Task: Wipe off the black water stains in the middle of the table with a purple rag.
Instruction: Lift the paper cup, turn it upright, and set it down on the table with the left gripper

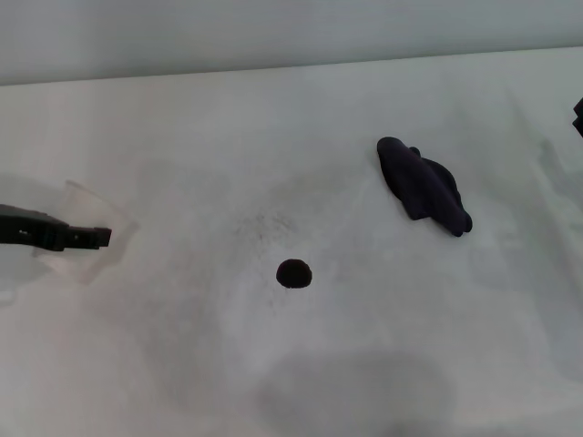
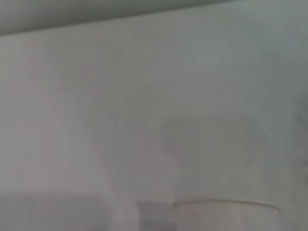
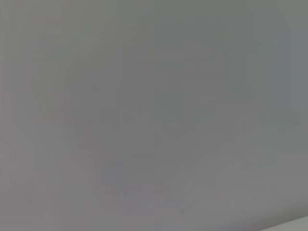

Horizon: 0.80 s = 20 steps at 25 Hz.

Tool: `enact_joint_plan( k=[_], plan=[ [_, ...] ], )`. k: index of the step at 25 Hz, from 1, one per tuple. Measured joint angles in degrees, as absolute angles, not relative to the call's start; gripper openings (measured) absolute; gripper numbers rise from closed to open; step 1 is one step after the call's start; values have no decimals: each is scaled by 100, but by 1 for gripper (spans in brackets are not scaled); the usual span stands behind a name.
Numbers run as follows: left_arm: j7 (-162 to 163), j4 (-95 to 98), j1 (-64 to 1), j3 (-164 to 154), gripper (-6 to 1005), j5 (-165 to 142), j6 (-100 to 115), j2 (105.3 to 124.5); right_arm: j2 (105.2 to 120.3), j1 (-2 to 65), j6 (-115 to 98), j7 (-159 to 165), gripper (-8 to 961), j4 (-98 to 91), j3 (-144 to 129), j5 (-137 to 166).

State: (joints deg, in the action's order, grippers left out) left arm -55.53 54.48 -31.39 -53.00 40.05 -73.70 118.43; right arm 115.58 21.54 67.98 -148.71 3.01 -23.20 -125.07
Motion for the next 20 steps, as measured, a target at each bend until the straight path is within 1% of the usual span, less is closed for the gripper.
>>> enact_joint_plan(
  k=[8,12,15,19,20],
  plan=[
    [-5598,5452,-3045,-5302,774,4395,-7042,11875,11564,2167,6769,-14871,824,290,-2328,-12507],
    [-5755,5464,-2918,-5321,708,4910,-6759,11885,11565,2160,6772,-14871,824,290,-2314,-12507],
    [-6249,5390,-2774,-5325,675,5663,-6442,11896,11561,2163,6771,-14871,824,289,-2328,-12507],
    [-7467,4689,-2679,-5332,644,7135,-6008,11902,11559,2167,6768,-14871,825,290,-2325,-12507],
    [-7787,4525,-2673,-5333,620,7438,-5941,11904,11559,2167,6767,-14871,825,292,-2316,-12507]
  ],
)
